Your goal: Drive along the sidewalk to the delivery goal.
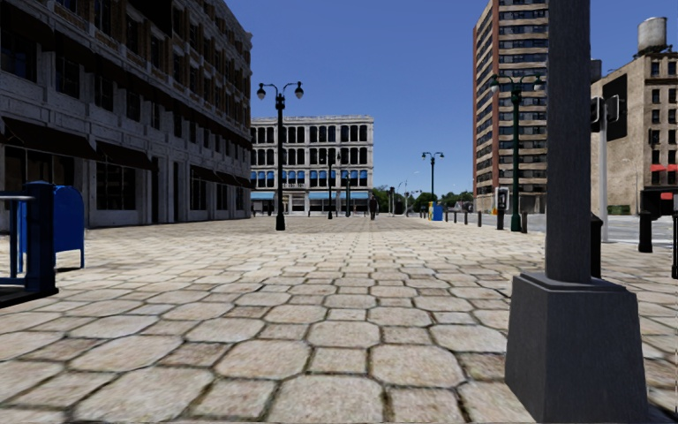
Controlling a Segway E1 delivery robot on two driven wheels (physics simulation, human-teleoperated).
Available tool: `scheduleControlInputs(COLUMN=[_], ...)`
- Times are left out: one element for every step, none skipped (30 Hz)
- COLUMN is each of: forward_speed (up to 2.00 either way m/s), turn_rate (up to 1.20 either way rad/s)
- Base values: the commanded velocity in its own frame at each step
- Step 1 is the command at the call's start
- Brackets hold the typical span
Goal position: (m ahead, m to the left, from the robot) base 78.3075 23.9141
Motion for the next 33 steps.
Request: scheduleControlInputs(forward_speed=[1.32, 1.31, 1.31, 1.31, 1.31, 1.31, 1.31, 1.31, 1.31, 1.31, 1.31, 1.31, 1.31, 1.31, 1.31, 1.31, 1.31, 1.31, 1.31, 1.31, 1.31, 1.31, 1.31, 1.31, 1.31, 1.31, 1.31, 1.31, 1.31, 1.31, 1.31, 1.31, 1.31], turn_rate=[-0.16, -0.17, -0.19, -0.19, -0.21, -0.22, -0.22, -0.22, -0.22, -0.22, -0.22, -0.22, -0.21, -0.21, -0.04, 0.0, 0.0, 0.0, 0.0, 0.0, 0.0, 0.0, 0.0, -0.03, -0.17, -0.23, -0.23, -0.24, -0.25, -0.25, -0.25, -0.25, -0.25])
